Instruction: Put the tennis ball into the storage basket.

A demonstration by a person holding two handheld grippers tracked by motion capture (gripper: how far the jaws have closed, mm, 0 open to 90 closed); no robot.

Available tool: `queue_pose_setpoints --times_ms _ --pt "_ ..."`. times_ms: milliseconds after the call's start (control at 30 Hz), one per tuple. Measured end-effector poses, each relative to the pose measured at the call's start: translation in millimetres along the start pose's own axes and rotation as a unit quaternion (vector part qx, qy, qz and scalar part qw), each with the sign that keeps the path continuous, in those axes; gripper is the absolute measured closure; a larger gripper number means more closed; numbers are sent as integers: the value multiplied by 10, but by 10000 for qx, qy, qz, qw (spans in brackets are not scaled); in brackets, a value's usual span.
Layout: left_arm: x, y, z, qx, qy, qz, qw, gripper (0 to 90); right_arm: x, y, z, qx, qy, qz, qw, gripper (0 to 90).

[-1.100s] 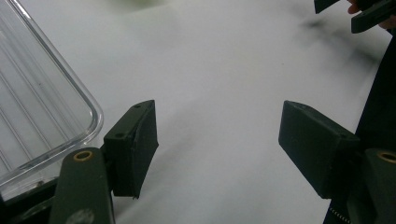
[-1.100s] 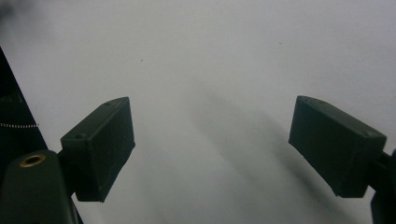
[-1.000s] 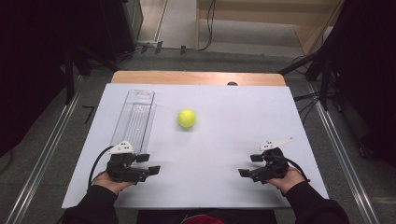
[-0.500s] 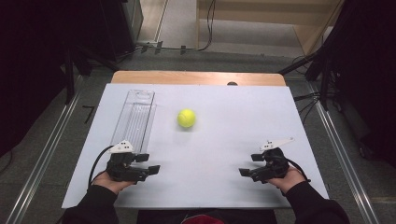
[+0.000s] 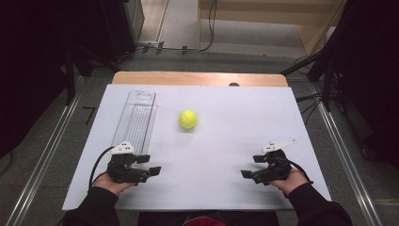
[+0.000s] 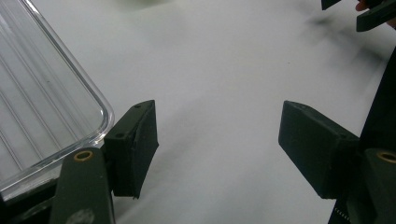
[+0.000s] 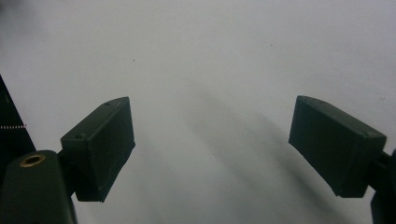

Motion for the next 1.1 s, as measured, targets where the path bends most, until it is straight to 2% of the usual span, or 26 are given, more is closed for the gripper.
queue_pose_setpoints --times_ms 167,300,400,667,767,967,1100 --pt "16 -2 -11 -20 -8 -38 10000 292 2 0 5 -21 2 6 10000 123" --pt "45 -19 -43 -30 74 -83 9999 292 11 -4 19 -68 7 20 10000 123" --pt "76 -31 -71 -51 4 -84 10000 291 16 -1 25 -83 -16 4 10000 123" --pt "133 -73 -173 25 203 13 9998 289 7 -13 31 -113 -29 -17 9999 123" --pt "148 -94 -216 15 283 -16 9996 290 8 -15 34 -123 -26 -10 9999 123" --pt "166 -131 -279 35 194 -65 9998 289 8 -11 33 -117 -36 -20 9999 123" --pt "173 -154 -301 -1 101 -162 9998 249 10 -9 32 -109 -41 -12 9999 123"
Point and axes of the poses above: each handheld gripper's, and its own axes: y roughly backward along the jaws, z roughly out of its underside, x roughly to its right, the point moved 8 cm from there along -y, roughly forward along the jaws, and after that the axes turned 5 degrees about x, right-handed, at the moved point
